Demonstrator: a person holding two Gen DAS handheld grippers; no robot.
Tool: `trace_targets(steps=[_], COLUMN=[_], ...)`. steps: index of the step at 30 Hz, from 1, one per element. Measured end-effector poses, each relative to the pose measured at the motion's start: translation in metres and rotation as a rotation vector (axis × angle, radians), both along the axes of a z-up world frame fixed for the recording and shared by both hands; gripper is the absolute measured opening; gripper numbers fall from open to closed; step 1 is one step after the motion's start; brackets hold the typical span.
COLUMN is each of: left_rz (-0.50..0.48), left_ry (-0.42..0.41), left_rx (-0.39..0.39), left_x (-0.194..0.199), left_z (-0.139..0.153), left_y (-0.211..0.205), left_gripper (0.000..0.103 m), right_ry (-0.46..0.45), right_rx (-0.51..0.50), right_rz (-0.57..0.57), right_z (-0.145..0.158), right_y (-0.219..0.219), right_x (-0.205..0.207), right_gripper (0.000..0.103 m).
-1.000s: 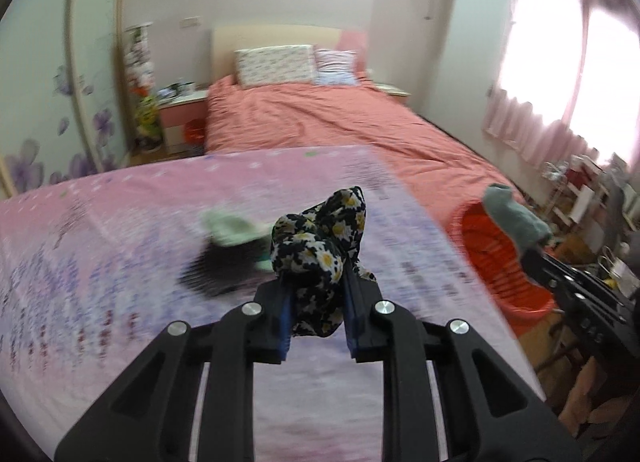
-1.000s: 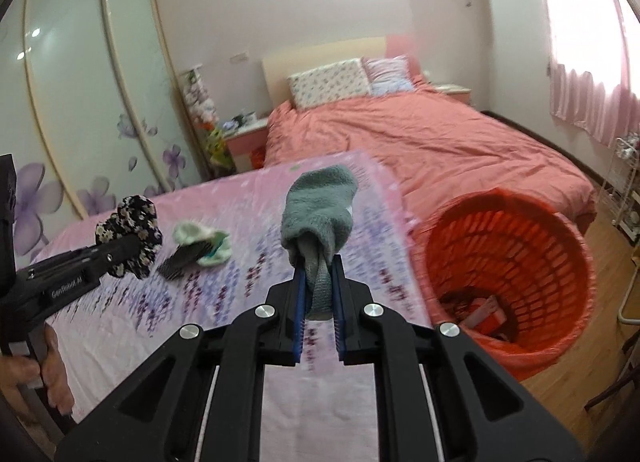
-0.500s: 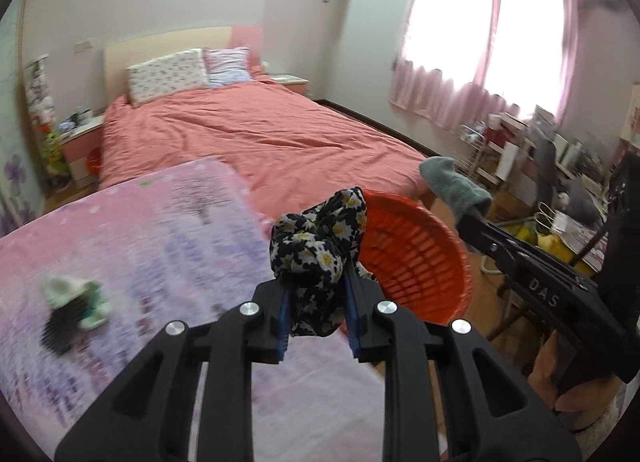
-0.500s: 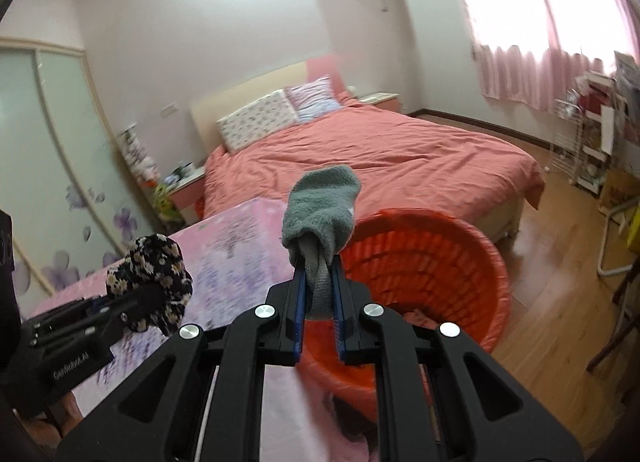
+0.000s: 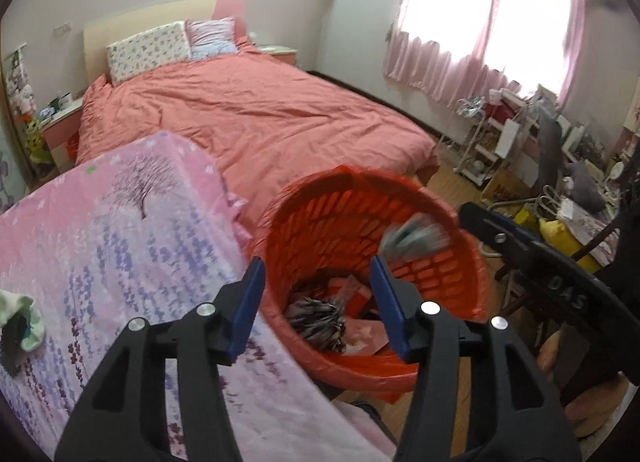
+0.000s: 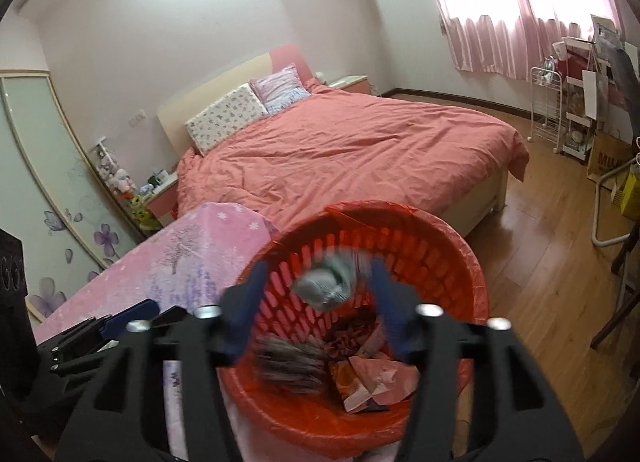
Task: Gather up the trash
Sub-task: 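Grasp the black mesh pad with the left gripper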
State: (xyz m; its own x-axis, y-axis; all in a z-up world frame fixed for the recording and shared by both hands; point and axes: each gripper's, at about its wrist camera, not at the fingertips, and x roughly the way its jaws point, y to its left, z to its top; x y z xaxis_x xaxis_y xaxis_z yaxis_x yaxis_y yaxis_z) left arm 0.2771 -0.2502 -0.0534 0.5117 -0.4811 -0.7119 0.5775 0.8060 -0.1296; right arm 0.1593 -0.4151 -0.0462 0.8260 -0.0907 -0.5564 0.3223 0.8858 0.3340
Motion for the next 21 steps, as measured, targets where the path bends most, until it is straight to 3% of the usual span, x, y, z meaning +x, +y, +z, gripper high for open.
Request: trace_targets(steps=[10,16,21], left_rz=[0.167,0.318,0.475], left_ry=[-0.052,-0.097,-0.059], left_rx=[0.079,0.163,0.200], left_x=[0.005,0.002,0.019], left_z=[-0.008,-0.010,-0.023], left_y=[0.087,0.180,0.253], left_gripper=[0.071,0.071,0.071], right_ry=[0.058,0.068,0.086], right_rx=[-0.079,-0.079,-0.087], right_rz=[0.036,0.112,0.180], right_z=[-0.008,-0.007,-0.011], right_y=[0.030,0.060,0.090], right_x=[-0.002,-0.001,0.005], right_gripper=[0.069,0.069,0.069])
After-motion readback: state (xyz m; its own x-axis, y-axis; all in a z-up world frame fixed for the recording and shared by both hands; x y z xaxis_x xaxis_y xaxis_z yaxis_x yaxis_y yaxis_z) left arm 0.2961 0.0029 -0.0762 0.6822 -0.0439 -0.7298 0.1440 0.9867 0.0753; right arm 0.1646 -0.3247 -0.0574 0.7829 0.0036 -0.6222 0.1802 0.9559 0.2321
